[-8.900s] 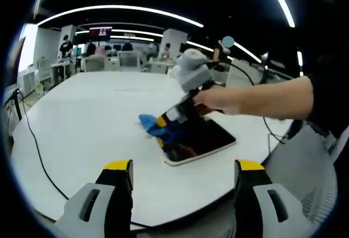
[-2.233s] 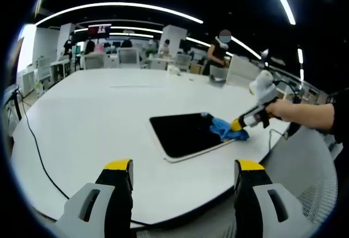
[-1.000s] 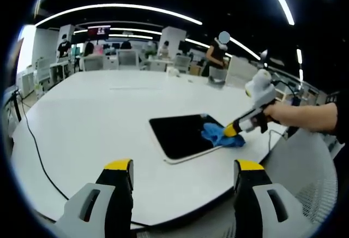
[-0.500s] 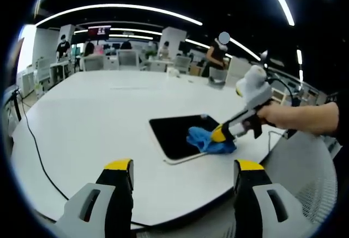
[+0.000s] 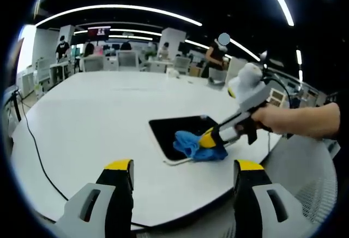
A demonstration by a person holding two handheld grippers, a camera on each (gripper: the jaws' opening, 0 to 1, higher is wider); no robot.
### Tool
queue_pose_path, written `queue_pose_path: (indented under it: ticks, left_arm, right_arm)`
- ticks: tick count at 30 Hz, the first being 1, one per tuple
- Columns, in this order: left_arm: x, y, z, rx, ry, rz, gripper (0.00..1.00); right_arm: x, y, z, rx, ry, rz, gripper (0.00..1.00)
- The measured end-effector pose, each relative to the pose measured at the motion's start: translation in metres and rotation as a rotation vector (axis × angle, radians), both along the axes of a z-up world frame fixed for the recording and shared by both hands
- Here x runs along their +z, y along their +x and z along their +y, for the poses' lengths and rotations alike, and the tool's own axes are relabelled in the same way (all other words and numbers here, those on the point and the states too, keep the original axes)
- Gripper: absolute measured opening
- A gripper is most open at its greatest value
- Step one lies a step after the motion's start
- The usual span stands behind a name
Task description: Wipe the mirror surface with the cleaning cloth until all visible marks leave the cleaned area.
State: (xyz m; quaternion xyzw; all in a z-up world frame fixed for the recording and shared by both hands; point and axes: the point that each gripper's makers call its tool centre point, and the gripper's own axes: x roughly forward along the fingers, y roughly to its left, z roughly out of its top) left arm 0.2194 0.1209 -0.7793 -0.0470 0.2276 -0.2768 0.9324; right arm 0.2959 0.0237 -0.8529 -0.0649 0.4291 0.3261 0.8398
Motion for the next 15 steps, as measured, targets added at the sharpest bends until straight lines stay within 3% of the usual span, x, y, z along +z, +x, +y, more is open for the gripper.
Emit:
queue_pose_path:
  ticks: [15]
  left_arm:
    - [0.001,0.0,0.001,0.01,-0.002,-0.006,0.74]
  right_arm:
    - [0.0,0.0,0.032,0.058,0.016,-0.005,0.03]
